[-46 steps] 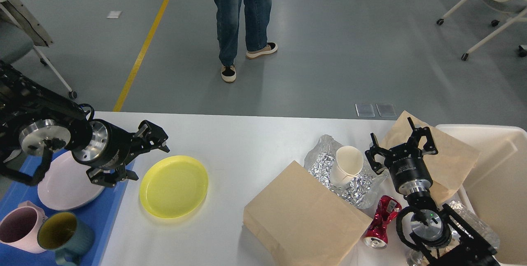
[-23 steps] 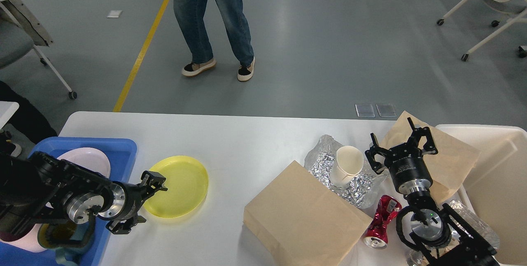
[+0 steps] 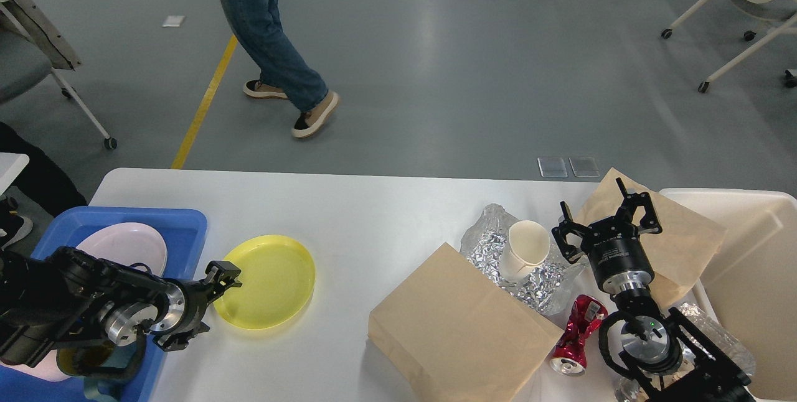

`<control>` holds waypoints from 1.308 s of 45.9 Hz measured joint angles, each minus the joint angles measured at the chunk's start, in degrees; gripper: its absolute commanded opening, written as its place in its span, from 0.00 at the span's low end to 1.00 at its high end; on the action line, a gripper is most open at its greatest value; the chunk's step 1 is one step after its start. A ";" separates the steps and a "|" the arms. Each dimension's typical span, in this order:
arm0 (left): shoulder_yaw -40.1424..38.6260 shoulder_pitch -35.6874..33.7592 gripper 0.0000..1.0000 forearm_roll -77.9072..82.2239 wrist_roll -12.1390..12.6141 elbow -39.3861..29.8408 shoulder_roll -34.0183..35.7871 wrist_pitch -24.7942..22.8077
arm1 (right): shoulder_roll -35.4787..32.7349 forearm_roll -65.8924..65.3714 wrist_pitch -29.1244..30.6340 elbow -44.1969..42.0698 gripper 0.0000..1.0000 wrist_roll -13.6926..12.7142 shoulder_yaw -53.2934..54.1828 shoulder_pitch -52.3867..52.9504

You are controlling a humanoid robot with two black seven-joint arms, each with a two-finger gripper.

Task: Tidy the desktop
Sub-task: 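Close the left gripper on the yellow plate rim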

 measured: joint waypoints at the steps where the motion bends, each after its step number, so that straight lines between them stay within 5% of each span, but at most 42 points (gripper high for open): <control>1: 0.00 0.14 0.85 0.09 0.04 0.01 0.00 0.10 | 0.00 0.00 0.00 0.00 1.00 0.00 0.00 0.00; 5: -0.20 0.55 0.67 0.24 0.19 0.08 0.03 0.29 | 0.00 0.00 0.00 0.00 1.00 0.00 0.02 0.00; 35: -2.65 3.17 0.01 0.31 0.36 0.23 0.01 -0.31 | 0.00 0.00 0.00 0.00 1.00 0.00 0.02 0.00; 60: -2.29 1.61 0.00 0.29 0.50 -1.50 1.01 -0.91 | -0.01 0.00 0.00 0.00 1.00 0.00 0.02 0.00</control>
